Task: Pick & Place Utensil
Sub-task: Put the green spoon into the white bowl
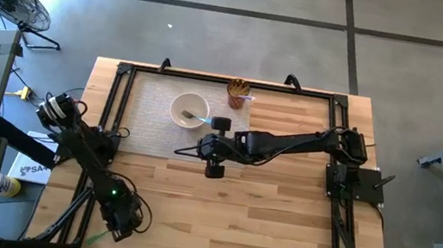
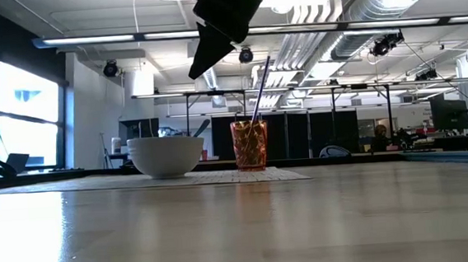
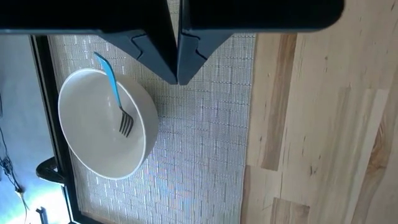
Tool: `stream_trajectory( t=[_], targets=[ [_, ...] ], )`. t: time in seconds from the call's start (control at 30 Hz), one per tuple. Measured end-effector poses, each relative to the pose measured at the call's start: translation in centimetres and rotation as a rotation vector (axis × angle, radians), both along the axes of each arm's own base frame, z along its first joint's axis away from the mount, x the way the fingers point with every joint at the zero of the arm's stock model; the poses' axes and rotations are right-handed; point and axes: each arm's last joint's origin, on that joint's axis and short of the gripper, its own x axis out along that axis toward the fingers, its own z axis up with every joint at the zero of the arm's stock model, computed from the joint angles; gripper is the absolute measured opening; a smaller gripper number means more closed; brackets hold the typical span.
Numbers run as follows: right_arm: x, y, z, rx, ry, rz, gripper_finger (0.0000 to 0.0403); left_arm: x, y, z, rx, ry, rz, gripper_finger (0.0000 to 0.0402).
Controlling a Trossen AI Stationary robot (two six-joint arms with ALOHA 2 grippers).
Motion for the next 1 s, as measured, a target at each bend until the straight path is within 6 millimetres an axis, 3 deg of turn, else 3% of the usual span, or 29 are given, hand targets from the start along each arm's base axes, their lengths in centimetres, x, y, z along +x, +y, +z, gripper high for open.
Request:
stream_trajectory(
  t=[0.2, 0.5, 0.8, 1.0],
  targets=[
    [0.0, 0.0, 0.0, 0.000, 0.001, 0.000, 0.0003, 0.2, -0.1, 0.0, 0.004, -0.043, -0.014, 0.0108],
    [0.0, 0.0, 0.0, 0.001, 0.001, -0.001, 0.0002, 1.4, 2.2, 0.0, 0.084, -0.032, -0.010, 0.0108],
    [0.0, 0.0, 0.0, 0.001, 0.000, -0.001, 0.0001, 2.7, 0.2, 2.6, 0.050, -0.176, -0.088, 0.0108],
    [0.0, -0.3, 0.0, 0.001, 0.001, -0.007, 0.0003, 2.5, 0.0, 2.6, 0.080, -0.156, -0.027, 0.0108]
  ],
)
